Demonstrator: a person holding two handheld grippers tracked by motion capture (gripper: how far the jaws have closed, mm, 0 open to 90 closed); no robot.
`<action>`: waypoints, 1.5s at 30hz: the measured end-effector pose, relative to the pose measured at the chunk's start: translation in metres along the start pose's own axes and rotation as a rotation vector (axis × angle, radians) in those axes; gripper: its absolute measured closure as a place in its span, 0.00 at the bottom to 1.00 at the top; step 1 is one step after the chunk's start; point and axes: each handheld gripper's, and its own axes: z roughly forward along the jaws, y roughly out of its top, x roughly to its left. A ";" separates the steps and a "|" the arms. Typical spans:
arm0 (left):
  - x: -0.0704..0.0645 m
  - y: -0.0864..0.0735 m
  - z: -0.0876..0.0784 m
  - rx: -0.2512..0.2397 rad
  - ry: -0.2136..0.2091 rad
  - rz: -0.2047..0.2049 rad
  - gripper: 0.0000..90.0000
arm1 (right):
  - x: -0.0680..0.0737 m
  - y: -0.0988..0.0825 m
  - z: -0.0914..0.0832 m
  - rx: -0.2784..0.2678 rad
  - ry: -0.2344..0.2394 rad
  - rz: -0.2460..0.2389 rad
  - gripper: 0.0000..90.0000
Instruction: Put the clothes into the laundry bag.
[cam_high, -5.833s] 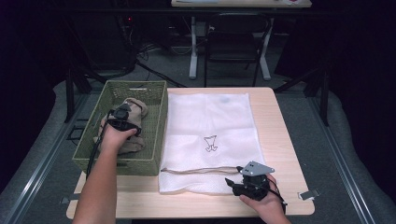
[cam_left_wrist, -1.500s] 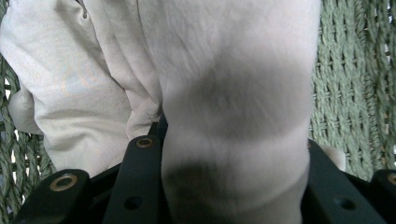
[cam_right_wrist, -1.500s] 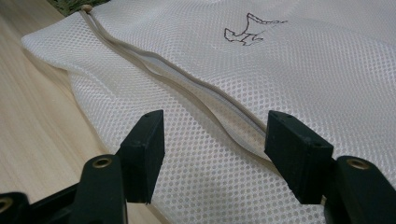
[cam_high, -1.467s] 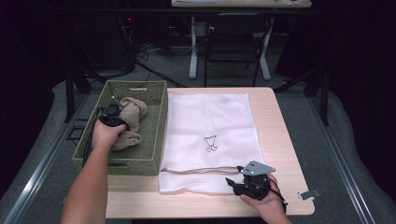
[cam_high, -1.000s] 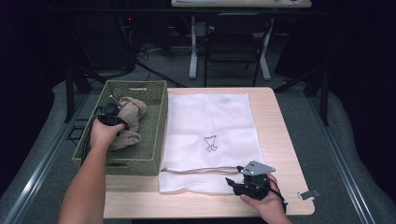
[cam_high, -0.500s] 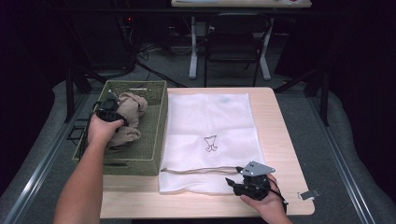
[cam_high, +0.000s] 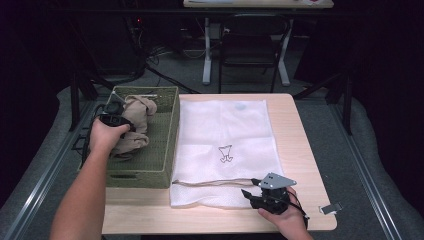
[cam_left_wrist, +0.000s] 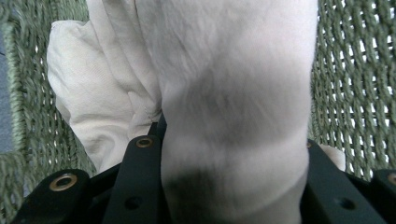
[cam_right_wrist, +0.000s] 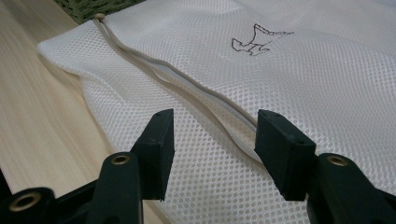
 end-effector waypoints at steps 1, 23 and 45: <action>0.000 0.000 -0.002 -0.001 -0.004 -0.002 0.71 | 0.000 0.000 0.000 -0.005 -0.004 -0.002 0.52; -0.009 0.004 -0.031 -0.020 0.001 0.023 0.71 | 0.001 0.001 -0.001 0.014 -0.004 -0.012 0.53; -0.022 0.007 -0.064 -0.023 -0.010 0.074 0.71 | 0.003 0.025 -0.002 0.080 0.043 0.006 0.67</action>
